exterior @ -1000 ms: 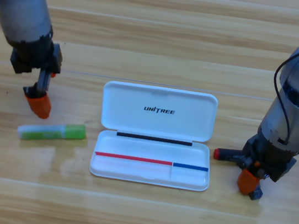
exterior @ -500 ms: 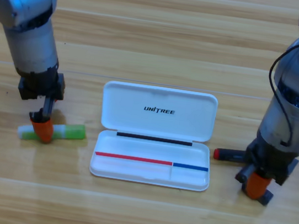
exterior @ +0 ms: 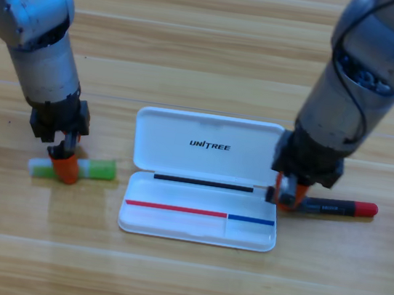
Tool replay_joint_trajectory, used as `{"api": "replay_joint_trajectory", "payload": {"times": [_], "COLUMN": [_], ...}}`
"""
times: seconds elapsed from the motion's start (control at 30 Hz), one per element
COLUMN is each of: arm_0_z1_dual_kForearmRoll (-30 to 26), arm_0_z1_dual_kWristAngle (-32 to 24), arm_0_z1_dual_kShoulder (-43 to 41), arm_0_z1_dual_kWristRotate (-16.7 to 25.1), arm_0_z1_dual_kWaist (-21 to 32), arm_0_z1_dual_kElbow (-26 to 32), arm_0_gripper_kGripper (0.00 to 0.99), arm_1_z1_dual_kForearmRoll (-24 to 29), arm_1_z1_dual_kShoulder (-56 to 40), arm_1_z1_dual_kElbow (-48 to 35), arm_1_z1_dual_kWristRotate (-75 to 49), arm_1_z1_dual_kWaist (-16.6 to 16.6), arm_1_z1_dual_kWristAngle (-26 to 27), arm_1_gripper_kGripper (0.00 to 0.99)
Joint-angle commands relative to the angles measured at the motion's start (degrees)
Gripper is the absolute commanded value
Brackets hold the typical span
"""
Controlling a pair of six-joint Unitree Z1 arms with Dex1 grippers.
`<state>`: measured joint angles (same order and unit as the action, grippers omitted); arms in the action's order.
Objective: Clean up eraser and pencils
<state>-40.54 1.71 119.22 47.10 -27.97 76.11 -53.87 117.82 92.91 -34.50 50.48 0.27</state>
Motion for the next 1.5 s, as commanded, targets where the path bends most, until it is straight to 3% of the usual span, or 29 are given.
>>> {"api": "replay_joint_trajectory", "payload": {"times": [0.03, 0.13, 0.47, 0.77, 0.93, 1.0, 1.1, 1.23, 1.5], "arm_0_z1_dual_kForearmRoll": [1.8, 1.5, -5.4, -25.9, -29.5, -29.6, -29.6, -29.6, -30.1], "arm_0_z1_dual_kWristAngle": [-0.7, -0.5, 1.2, 1.0, 1.0, 1.0, 1.0, 1.0, 1.0], "arm_0_z1_dual_kShoulder": [4.4, 4.3, -2.8, -12.2, -13.2, -13.4, -13.6, -13.7, -13.9], "arm_0_z1_dual_kWristRotate": [-0.5, -0.5, -0.5, -1.6, -2.5, -2.8, -3.3, -3.7, -5.2], "arm_0_z1_dual_kWaist": [-0.2, -0.4, -1.2, -3.0, -4.1, -4.5, -5.1, -5.6, -8.0], "arm_0_z1_dual_kElbow": [-2.2, -2.2, -0.1, 17.1, 20.5, 20.0, 19.3, 19.1, 20.1], "arm_0_gripper_kGripper": [0.359, 0.000, 0.000, 0.000, 0.000, 0.000, 0.000, 0.000, 0.000], "arm_1_z1_dual_kForearmRoll": [-1.1, -1.1, -1.1, -1.1, -1.0, -1.0, -1.0, -1.1, -2.6], "arm_1_z1_dual_kShoulder": [5.7, 6.9, 9.7, 10.8, 11.3, 11.2, 10.3, 7.0, -3.7], "arm_1_z1_dual_kElbow": [1.9, 3.2, 3.6, 3.9, 4.2, 4.3, 4.3, 3.4, -3.2], "arm_1_z1_dual_kWristRotate": [-0.6, -0.7, -0.9, -0.9, -0.8, -0.8, -0.3, 0.2, -1.0], "arm_1_z1_dual_kWaist": [3.1, 3.1, 3.5, 3.8, 3.8, 3.8, 3.8, 3.9, 3.2], "arm_1_z1_dual_kWristAngle": [0.9, 1.0, 2.2, 2.3, 2.2, 1.7, 0.4, 0.4, 0.4], "arm_1_gripper_kGripper": [0.000, 0.000, 0.000, 0.000, 0.005, 0.278, 0.851, 0.939, 0.950]}}
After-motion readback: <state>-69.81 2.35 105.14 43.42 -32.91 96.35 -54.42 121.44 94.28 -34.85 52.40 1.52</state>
